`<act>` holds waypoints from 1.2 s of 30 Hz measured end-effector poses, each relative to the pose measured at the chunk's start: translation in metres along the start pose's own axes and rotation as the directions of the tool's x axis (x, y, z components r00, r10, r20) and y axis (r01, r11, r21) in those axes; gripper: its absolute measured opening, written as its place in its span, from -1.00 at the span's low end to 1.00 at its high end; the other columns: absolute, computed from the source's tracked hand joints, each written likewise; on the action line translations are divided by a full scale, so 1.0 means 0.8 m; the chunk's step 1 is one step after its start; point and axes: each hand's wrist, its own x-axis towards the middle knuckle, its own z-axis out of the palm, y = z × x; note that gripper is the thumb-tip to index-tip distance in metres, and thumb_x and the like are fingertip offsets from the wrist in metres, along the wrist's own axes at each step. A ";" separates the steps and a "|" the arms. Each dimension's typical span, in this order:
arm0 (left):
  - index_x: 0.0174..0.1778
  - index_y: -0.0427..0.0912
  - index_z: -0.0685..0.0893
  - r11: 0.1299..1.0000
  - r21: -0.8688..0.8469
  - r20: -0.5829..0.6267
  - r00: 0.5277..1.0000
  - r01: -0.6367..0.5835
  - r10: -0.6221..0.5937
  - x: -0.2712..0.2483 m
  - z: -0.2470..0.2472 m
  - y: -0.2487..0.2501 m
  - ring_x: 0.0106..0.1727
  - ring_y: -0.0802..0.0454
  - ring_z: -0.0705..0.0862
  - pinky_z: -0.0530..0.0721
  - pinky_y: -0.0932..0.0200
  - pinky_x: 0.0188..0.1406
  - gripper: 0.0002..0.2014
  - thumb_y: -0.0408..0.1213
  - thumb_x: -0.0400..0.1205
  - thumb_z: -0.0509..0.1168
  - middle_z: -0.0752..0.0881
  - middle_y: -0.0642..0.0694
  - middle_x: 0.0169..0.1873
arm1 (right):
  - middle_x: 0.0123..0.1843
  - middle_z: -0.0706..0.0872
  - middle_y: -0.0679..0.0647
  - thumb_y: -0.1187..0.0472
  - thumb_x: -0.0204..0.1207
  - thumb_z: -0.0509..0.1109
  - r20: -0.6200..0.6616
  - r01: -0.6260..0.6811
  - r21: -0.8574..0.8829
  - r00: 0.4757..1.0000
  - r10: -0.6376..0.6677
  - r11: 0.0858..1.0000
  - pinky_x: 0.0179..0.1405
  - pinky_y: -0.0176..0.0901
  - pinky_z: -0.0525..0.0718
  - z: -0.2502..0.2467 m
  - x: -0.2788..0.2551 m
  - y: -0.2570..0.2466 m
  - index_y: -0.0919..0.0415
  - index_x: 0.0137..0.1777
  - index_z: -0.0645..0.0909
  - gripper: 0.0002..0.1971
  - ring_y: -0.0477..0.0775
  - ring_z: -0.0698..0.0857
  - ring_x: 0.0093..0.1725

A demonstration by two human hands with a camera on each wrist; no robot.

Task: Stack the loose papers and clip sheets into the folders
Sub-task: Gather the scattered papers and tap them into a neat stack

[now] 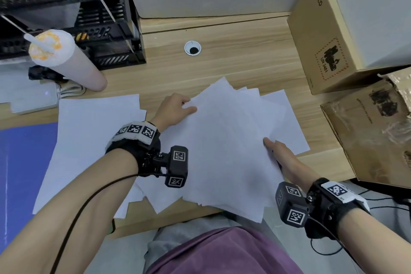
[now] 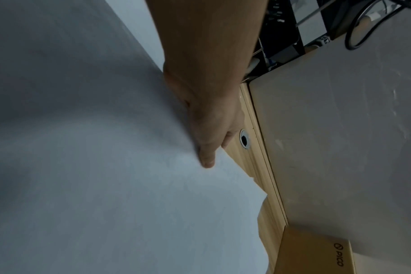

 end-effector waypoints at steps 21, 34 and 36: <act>0.21 -0.17 0.68 0.837 -0.461 -0.021 0.938 0.297 -0.345 -0.034 0.034 -0.026 0.14 -0.10 0.69 0.64 -0.05 0.23 -0.78 -0.25 0.70 0.24 0.73 -0.08 0.13 | 0.15 0.74 0.21 0.07 0.70 0.19 -0.097 0.031 0.163 0.995 -0.015 0.986 -0.20 -0.07 0.66 -0.024 0.009 0.034 0.38 0.35 0.52 -0.60 0.18 0.74 -0.02; 0.39 -0.26 0.52 0.952 -0.257 -0.058 0.980 0.167 -0.188 -0.067 0.078 -0.001 0.19 -0.17 0.57 0.55 0.03 0.16 -0.50 -0.31 0.54 0.45 0.60 -0.17 0.10 | -0.02 0.77 0.26 0.19 0.34 0.49 -0.002 0.177 0.033 0.984 -0.177 0.984 -0.10 0.09 0.73 -0.005 0.018 0.048 0.54 0.24 0.56 -0.46 0.21 0.77 -0.08; 0.53 -0.26 0.37 0.894 -0.364 -0.083 0.947 0.260 -0.309 -0.072 0.064 -0.005 0.29 -0.05 0.51 0.50 0.09 0.22 -0.31 -0.16 0.54 0.49 0.53 -0.07 0.23 | -0.17 0.66 0.21 0.06 0.28 0.51 -0.012 0.225 0.026 0.974 -0.225 0.974 -0.19 -0.04 0.63 -0.014 0.016 0.043 0.65 0.23 0.50 -0.30 0.15 0.67 -0.21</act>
